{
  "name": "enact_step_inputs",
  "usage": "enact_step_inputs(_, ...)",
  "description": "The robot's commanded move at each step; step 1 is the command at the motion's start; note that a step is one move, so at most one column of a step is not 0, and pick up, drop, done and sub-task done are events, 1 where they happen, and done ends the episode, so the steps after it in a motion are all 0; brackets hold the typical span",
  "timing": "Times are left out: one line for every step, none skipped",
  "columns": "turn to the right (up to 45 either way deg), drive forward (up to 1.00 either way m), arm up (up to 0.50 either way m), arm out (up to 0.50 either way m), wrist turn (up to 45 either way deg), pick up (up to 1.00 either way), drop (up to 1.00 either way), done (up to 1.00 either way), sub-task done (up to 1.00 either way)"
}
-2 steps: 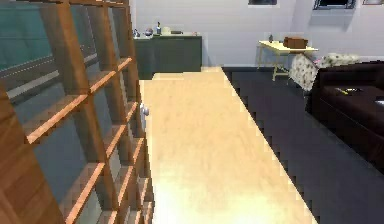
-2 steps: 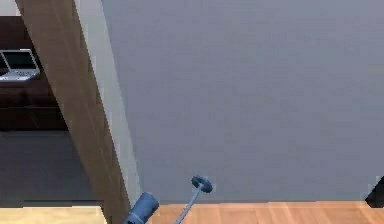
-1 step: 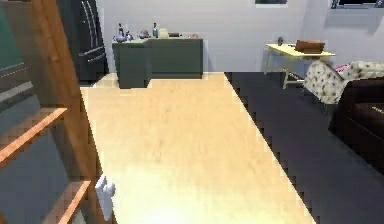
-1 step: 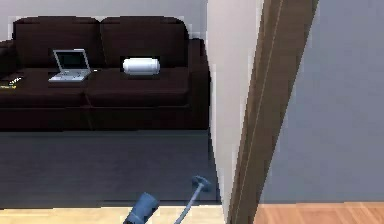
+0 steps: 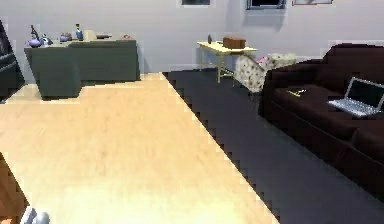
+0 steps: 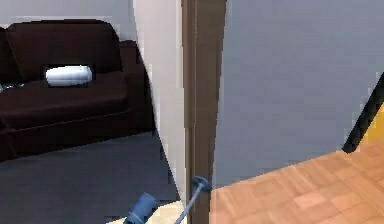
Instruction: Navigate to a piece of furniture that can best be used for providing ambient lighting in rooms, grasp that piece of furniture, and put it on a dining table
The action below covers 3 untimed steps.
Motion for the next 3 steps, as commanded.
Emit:
enact_step_inputs(0.0, 1.00, 0.00, 0.00, 0.0, 0.00, 0.00, 0.00, 0.00)
enact_step_inputs(0.0, 1.00, 0.00, 0.00, 0.0, 0.00, 0.00, 0.00, 0.00)
enact_step_inputs(0.0, 1.00, 0.00, 0.00, 0.0, 0.00, 0.00, 0.00, 0.00)
